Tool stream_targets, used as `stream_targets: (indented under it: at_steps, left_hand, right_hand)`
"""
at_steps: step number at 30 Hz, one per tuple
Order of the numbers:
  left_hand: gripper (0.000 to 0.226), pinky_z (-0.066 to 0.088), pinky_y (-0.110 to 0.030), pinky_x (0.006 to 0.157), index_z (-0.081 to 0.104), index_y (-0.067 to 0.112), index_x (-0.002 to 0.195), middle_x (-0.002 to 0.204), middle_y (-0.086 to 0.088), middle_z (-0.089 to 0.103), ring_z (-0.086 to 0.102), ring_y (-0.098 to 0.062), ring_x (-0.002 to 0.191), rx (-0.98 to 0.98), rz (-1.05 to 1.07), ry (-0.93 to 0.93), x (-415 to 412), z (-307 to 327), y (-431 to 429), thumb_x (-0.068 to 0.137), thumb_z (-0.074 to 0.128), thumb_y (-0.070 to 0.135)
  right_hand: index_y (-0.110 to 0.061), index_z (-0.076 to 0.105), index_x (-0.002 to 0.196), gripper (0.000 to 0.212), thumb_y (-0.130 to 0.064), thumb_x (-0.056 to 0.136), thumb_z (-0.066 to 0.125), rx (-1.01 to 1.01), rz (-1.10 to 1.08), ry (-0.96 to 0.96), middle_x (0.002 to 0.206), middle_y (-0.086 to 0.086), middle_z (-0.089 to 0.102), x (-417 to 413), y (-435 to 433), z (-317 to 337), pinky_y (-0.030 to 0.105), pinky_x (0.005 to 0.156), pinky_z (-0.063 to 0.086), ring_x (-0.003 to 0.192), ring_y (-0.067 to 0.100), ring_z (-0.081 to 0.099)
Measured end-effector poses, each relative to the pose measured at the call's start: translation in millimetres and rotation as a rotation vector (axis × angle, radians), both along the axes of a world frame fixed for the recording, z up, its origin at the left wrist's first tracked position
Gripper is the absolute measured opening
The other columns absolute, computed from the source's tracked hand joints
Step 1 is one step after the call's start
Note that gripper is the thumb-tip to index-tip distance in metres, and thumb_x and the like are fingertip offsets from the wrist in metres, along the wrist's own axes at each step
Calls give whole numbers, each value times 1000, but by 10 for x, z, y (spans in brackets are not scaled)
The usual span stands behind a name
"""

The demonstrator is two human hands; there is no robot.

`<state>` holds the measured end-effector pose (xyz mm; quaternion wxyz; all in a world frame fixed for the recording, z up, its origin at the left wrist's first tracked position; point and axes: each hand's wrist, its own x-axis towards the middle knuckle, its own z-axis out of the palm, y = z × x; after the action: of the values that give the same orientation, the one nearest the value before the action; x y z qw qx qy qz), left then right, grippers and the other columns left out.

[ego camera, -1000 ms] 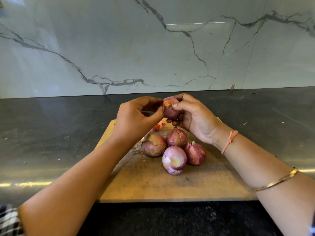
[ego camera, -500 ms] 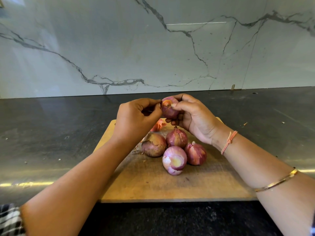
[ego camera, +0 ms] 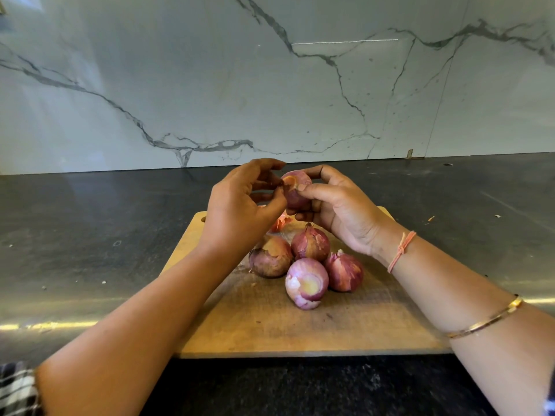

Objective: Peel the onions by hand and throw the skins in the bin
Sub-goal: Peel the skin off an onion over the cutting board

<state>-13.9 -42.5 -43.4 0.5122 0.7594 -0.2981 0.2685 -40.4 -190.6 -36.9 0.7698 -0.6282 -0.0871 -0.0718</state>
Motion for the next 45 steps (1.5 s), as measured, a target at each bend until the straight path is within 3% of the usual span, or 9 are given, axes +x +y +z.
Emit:
stream_targets:
  at_steps: [7, 18, 32, 45]
  left_hand:
    - [45, 54, -15, 78, 54, 27, 121, 85, 15, 63, 64, 1, 83, 30, 8, 3, -14, 19, 11, 83, 69, 11]
    - [45, 50, -10, 67, 51, 24, 120, 78, 12, 61, 60, 2, 71, 27, 45, 36, -19, 42, 16, 81, 67, 8]
    - [37, 48, -10, 63, 49, 28, 109, 74, 10, 61, 58, 3, 65, -12, 84, 110, 42, 31, 39, 82, 67, 10]
    - [34, 45, -7, 63, 51, 24, 108, 76, 11, 61, 59, -2, 69, 87, 145, 157, 94, 8, 68, 82, 65, 8]
  right_hand:
    - [-7, 53, 104, 16, 1, 90, 54, -48, 22, -19, 92, 15, 61, -21, -6, 0, 29, 65, 49, 74, 23, 61]
    - [-8, 55, 97, 9, -2, 92, 50, -12, 32, 14, 82, 13, 63, 3, -5, 2, 24, 57, 48, 63, 20, 60]
    - [-5, 56, 98, 12, -1, 91, 47, 45, 39, 10, 85, 15, 62, 9, -31, 23, 24, 58, 50, 62, 20, 61]
    - [-9, 57, 84, 23, -4, 92, 36, 77, 46, 33, 73, 11, 60, -12, -42, 31, 20, 51, 42, 54, 17, 54]
